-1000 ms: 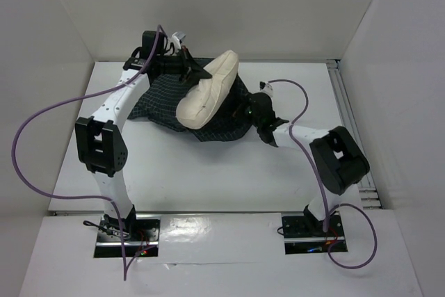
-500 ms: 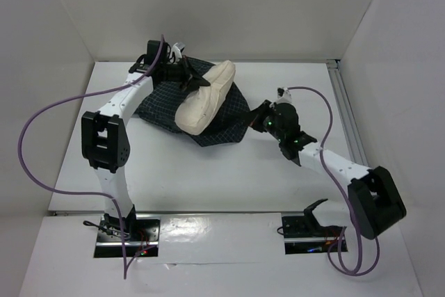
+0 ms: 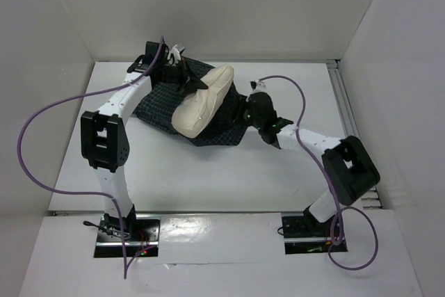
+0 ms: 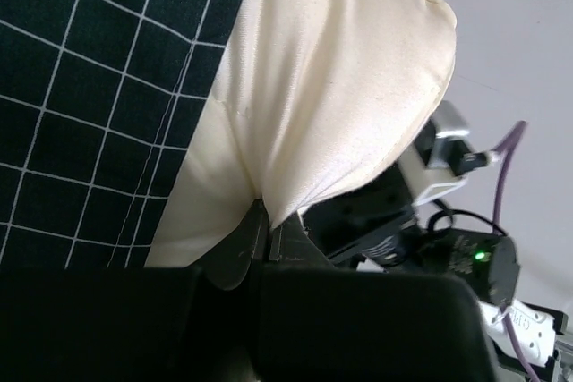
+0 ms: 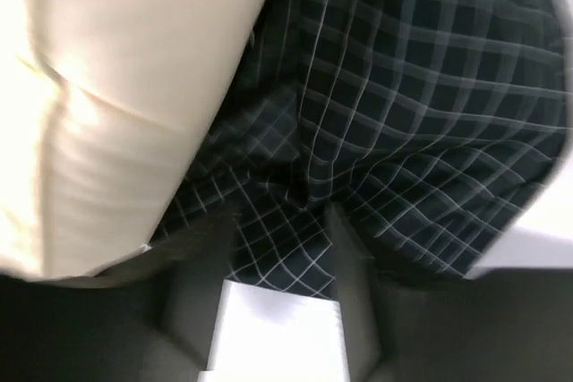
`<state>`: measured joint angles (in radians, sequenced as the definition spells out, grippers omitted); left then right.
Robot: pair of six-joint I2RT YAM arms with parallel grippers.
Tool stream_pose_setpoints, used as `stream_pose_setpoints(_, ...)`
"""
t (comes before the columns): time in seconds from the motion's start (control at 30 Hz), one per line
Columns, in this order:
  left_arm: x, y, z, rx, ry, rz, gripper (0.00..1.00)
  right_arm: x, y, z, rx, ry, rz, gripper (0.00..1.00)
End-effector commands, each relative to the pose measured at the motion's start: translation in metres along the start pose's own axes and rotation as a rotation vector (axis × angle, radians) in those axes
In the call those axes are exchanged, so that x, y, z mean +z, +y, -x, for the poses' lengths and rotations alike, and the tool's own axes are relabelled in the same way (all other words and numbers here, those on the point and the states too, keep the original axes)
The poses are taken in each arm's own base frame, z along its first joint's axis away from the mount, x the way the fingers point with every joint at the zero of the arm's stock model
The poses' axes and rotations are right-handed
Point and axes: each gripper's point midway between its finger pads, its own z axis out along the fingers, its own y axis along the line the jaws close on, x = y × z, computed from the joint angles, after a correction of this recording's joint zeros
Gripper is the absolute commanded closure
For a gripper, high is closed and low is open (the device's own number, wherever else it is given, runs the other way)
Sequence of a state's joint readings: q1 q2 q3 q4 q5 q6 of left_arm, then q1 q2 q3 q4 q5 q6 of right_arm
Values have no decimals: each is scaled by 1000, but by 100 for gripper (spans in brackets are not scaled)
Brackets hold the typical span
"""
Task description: Put the pillow into the pillowcase
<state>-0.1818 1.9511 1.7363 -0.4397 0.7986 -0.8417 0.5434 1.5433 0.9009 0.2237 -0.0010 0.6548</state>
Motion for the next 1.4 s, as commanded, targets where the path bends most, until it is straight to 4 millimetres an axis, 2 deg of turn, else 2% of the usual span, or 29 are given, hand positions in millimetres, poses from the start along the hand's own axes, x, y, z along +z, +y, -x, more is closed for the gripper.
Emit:
stream_pose_setpoints(0.0, -27, -58, 8, 96, -27, -132, 100, 18, 24, 7, -56, -36, 26, 43)
stream_pose_setpoints(0.03, -27, -58, 8, 96, -27, -132, 100, 28, 32, 4, -66, -46, 20, 36)
stream_pose_setpoints(0.1, -29, -63, 8, 95, -25, -143, 100, 38, 30, -1, -78, -60, -31, 27)
stream_pose_setpoints(0.17, -29, -63, 8, 85, -24, -143, 100, 54, 19, -5, -69, -87, -126, 27)
stream_pose_setpoints(0.2, -29, -64, 7, 85, -17, -149, 100, 64, 5, -9, -49, -106, -181, 27)
stream_pose_setpoints(0.27, -32, -69, 7, 89, -24, -158, 100, 68, 5, -2, -35, -140, -193, 27)
stream_pose_setpoints(0.37, -32, -70, 6, 89, -17, -164, 100, 81, -10, -5, -31, -168, -249, 26)
stream_pose_setpoints(0.47, -34, -72, 5, 85, -20, -167, 100, 90, -6, 5, -16, -230, -233, 26)
stream_pose_setpoints(0.53, -37, -77, 3, 94, -18, -178, 100, 96, -8, 14, 4, -277, -260, 29)
stream_pose_setpoints(0.6, -35, -71, 1, 79, -9, -170, 100, 99, -13, 31, 17, -312, -284, 32)
stream_pose_setpoints(0.63, -38, -74, 0, 86, -13, -174, 100, 103, -21, 42, 28, -318, -294, 41)
stream_pose_setpoints(0.67, -38, -74, 0, 86, -14, -174, 100, 107, -30, 41, 26, -295, -313, 51)
stream_pose_setpoints(0.7, -40, -75, -2, 88, -14, -175, 100, 108, -29, 47, 33, -296, -300, 60)
stream_pose_setpoints(0.73, -40, -75, -2, 97, -15, -174, 100, 103, -33, 59, 43, -313, -308, 69)
stream_pose_setpoints(0.77, -39, -74, -1, 96, -22, -169, 100, 99, -33, 57, 33, -302, -301, 82)
stream_pose_setpoints(0.8, -40, -69, 1, 85, -25, -162, 100, 94, -38, 62, 39, -311, -311, 85)
stream_pose_setpoints(0.83, -42, -70, 1, 84, -34, -155, 100, 89, -42, 55, 35, -292, -311, 92)
stream_pose_setpoints(0.87, -40, -65, 1, 84, -37, -144, 100, 80, -40, 67, 57, -312, -298, 100)
stream_pose_setpoints(0.9, -43, -63, 4, 81, -45, -141, 100, 74, -44, 69, 61, -317, -305, 100)
stream_pose_setpoints(0.93, -42, -59, 3, 71, -44, -123, 100, 68, -51, 58, 55, -289, -317, 100)
stream_pose_setpoints(0.97, -41, -50, 6, 80, -67, -79, 100, 57, -45, 67, 72, -302, -291, 100)
stream_pose_setpoints(1.0, -43, -51, 11, 95, -85, -55, 100, 52, -50, 69, 79, -296, -286, 100)
stream_pose_setpoints(1.03, -44, -48, 10, 93, -85, -28, 100, 49, -51, 60, 81, -252, -256, 100)
stream_pose_setpoints(1.07, -44, -43, 7, 81, -76, -7, 100, 40, -52, 73, 93, -273, -245, 100)
stream_pose_setpoints(1.17, -45, -31, 12, 88, -109, 59, 100, 26, -58, 68, 106, -222, -208, 100)
stream_pose_setpoints(1.2, -43, -16, 11, 86, -103, 121, 100, 14, -46, 81, 102, -254, -159, 100)
stream_pose_setpoints(1.27, -43, -7, 15, 106, -102, 168, 100, 0, -45, 82, 106, -255, -126, 100)
stream_pose_setpoints(1.3, -34, 4, 11, 101, -65, 188, 100, -14, -38, 100, 122, -307, -100, 100)
stream_pose_setpoints(1.37, -27, 11, -3, 130, 17, 179, 100, -24, -33, 116, 136, -345, -68, 100)
